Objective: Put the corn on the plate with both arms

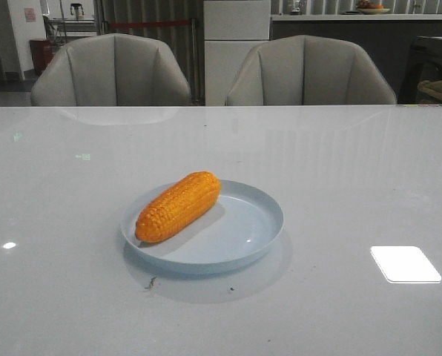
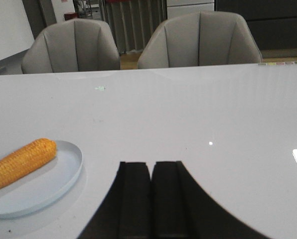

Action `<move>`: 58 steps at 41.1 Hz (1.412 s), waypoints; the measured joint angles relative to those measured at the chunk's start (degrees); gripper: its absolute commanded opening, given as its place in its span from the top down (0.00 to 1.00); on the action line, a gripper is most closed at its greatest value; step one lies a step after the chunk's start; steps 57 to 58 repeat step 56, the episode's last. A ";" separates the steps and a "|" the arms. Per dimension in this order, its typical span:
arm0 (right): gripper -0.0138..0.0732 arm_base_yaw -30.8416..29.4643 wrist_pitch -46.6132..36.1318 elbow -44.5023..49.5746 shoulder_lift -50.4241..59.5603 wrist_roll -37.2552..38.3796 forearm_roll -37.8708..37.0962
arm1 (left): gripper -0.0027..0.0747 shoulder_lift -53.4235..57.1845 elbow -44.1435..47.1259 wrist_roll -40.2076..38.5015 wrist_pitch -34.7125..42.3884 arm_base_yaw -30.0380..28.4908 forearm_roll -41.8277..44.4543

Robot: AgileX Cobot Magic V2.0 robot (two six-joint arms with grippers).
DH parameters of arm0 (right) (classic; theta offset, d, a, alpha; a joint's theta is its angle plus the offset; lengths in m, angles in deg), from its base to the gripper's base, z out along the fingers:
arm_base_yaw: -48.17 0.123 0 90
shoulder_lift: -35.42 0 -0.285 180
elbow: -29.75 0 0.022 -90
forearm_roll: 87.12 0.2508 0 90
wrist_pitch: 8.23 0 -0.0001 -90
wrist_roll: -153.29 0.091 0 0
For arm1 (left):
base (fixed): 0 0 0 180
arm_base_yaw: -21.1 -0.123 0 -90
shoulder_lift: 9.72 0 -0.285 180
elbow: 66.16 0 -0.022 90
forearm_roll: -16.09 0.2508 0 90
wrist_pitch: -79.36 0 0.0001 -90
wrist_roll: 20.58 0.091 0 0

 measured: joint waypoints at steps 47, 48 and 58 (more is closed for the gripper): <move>0.78 0.00 -7.19 6.15 0.00 0.00 0.36 | 0.85 0.00 0.00 0.00 0.00 0.00 0.00; 0.78 0.00 -7.19 6.15 0.00 0.00 0.36 | 0.85 0.00 0.00 0.00 0.00 0.00 0.00; 0.78 0.00 -7.19 6.15 0.00 0.00 0.36 | 0.85 0.00 0.00 0.00 0.00 0.00 0.00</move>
